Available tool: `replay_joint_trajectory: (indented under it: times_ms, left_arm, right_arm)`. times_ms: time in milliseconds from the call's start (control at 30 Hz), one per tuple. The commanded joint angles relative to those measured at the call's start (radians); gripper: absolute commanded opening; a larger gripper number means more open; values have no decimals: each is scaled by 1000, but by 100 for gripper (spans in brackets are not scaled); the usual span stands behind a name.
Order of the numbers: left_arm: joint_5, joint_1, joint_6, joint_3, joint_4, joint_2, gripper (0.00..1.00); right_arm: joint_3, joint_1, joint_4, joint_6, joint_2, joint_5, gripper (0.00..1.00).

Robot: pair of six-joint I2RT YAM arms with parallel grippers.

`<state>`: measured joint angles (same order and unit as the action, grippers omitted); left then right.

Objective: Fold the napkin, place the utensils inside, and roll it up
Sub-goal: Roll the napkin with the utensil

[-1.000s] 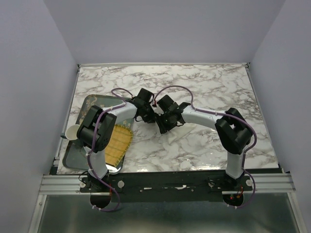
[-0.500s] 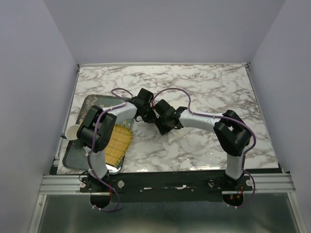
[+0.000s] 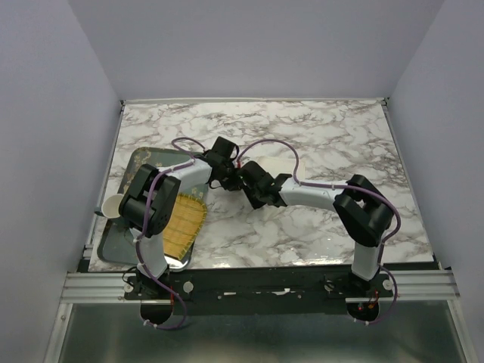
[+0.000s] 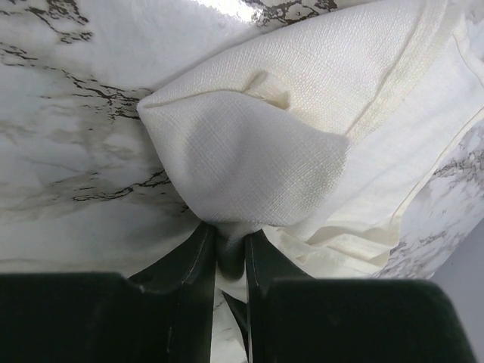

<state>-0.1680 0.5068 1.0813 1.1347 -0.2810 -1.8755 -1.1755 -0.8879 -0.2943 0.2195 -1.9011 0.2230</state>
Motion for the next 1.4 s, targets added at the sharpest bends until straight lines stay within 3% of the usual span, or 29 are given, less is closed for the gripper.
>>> replay_joint_trajectory:
  times_ms: [0,167,300,367,400,600,800,1033,1367]
  left_arm:
    - [19,-25,-112,-41,-132,-17,8]
    - [71,-48,-199,-29,-118,53,45]
    - [133,-50,-262,-19,-139,111,58]
    - [142,-50,-282,-24,-142,139,80]
    - [143,-50,-285,-23,-148,148,83]
    - [64,-39,-262,-72,-121,176,85]
    - [12,-25,-227,-58,-55,99,83]
    - [1,-13,-176,-12,-11,46,84]
    - [31,-14,46,-30,-86,-37,73]
  right_arm:
    - [86,75,41,-22,-107,-282,1]
    - [79,188,75,-34,-118,-613,1]
    - [62,269,78,-22,-144,-792,0]
    - [40,294,75,-28,-179,-893,1]
    - [37,308,73,-28,-185,-912,1]
    - [-3,372,73,-6,-257,-1068,1]
    - [-32,414,75,24,-326,-1218,0]
    - [-42,435,76,18,-349,-1237,1]
    - [-59,438,76,29,-343,-1225,1]
